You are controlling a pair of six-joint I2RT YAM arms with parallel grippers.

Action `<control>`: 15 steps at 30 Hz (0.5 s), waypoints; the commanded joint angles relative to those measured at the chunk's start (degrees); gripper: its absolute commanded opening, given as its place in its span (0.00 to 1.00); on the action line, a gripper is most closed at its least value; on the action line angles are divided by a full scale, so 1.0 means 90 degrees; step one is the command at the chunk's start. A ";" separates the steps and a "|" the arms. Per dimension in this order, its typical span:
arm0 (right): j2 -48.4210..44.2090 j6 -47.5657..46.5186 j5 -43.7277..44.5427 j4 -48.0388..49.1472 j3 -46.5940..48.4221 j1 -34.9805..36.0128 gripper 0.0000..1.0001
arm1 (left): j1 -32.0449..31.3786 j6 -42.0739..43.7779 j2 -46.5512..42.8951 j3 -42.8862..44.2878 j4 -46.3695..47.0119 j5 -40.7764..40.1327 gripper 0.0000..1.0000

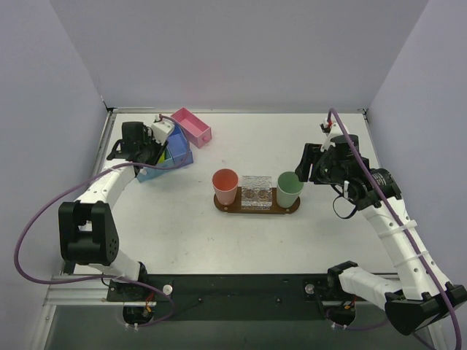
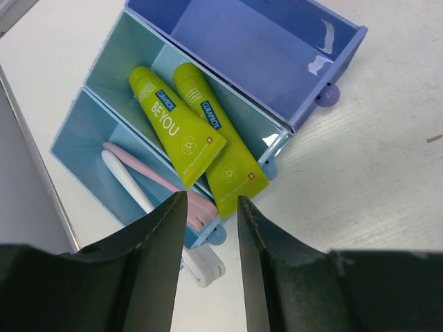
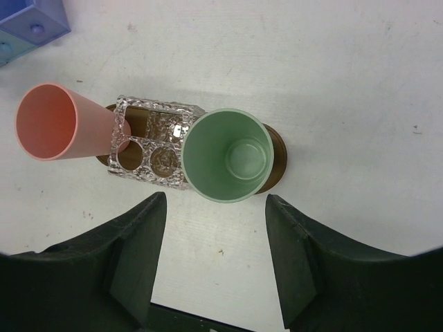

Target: Prepare toiletry sets of a toothbrush and toothpaste on the tray

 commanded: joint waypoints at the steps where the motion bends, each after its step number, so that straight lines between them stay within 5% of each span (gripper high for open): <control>1: -0.0134 -0.0013 -0.0068 0.0198 -0.0070 0.0030 0.54 | 0.0038 0.0159 -0.0037 0.0054 0.0602 -0.0171 0.45; 15: -0.0232 0.0026 -0.0224 0.0345 -0.0177 0.0021 0.54 | -0.0157 0.0423 0.0500 0.0142 0.0680 -0.0640 0.45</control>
